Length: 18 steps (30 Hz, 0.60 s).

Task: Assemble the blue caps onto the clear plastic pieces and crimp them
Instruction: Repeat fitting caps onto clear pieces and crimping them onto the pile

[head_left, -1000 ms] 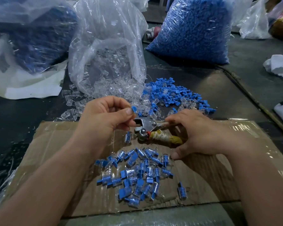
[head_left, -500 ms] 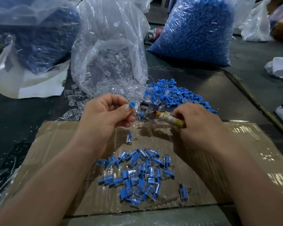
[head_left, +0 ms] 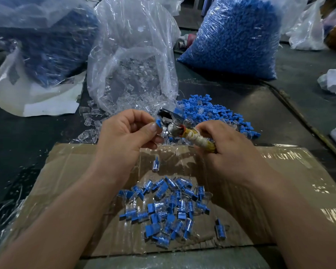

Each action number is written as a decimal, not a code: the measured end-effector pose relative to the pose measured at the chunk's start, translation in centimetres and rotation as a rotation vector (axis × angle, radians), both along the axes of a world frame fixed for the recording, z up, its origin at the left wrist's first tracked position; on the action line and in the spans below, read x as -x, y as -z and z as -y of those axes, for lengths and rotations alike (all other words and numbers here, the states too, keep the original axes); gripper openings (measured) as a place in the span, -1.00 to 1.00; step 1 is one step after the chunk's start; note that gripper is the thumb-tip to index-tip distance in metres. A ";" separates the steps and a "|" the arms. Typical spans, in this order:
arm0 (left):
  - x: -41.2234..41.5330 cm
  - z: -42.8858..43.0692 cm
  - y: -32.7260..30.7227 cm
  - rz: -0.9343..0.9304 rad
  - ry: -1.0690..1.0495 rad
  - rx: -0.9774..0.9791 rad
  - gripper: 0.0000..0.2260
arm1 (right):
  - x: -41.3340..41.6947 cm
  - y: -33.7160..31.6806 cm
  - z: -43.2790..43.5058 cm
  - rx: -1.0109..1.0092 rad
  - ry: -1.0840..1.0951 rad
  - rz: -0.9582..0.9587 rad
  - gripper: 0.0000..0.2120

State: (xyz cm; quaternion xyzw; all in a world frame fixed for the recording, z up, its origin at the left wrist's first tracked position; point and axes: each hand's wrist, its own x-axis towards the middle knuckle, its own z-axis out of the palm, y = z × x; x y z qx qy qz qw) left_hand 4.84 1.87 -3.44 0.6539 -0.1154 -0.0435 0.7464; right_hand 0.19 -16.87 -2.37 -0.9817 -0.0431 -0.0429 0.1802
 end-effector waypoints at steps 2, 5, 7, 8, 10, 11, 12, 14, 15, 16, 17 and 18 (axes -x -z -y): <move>0.0 0.0 0.0 0.010 -0.001 -0.012 -0.90 | 0.0 0.0 0.0 -0.011 -0.012 -0.021 -0.75; 0.0 -0.1 0.0 0.019 0.002 -0.020 -0.89 | 0.0 -0.1 -0.1 -0.030 -0.035 -0.048 -0.82; 0.0 -0.1 0.0 0.034 -0.002 -0.025 -0.87 | -0.1 -0.1 -0.2 -0.033 -0.044 -0.055 -0.83; 0.0 -0.1 0.0 0.044 -0.008 -0.033 -0.85 | -0.1 -0.1 -0.2 -0.032 -0.047 -0.053 -0.84; 0.0 -0.1 0.1 0.066 -0.022 -0.054 -0.83 | -0.2 0.0 -0.3 -0.037 -0.050 -0.044 -0.85; 0.0 -0.1 0.2 0.081 -0.030 -0.069 -0.82 | -0.2 0.0 -0.4 -0.043 -0.046 -0.038 -0.85; 0.1 -0.1 0.2 0.100 -0.039 -0.085 -0.81 | -0.3 0.0 -0.5 -0.049 -0.041 -0.032 -0.85; 0.1 -0.1 0.3 0.132 -0.054 -0.106 -0.80 | -0.4 0.0 -0.6 -0.053 -0.032 -0.021 -0.85; 0.1 -0.1 0.4 0.141 -0.059 -0.112 -0.80 | -0.4 0.1 -0.6 -0.052 -0.027 -0.016 -0.84; 0.2 -0.1 0.4 0.146 -0.063 -0.116 -0.81 | -0.4 0.1 -0.6 -0.050 -0.020 -0.012 -0.83; 0.2 -0.1 0.4 0.150 -0.069 -0.121 -0.81 | -0.4 0.2 -0.7 -0.050 -0.010 -0.012 -0.82; 0.2 -0.1 0.3 0.153 -0.078 -0.123 -0.81 | -0.4 0.2 -0.8 -0.053 0.000 -0.013 -0.82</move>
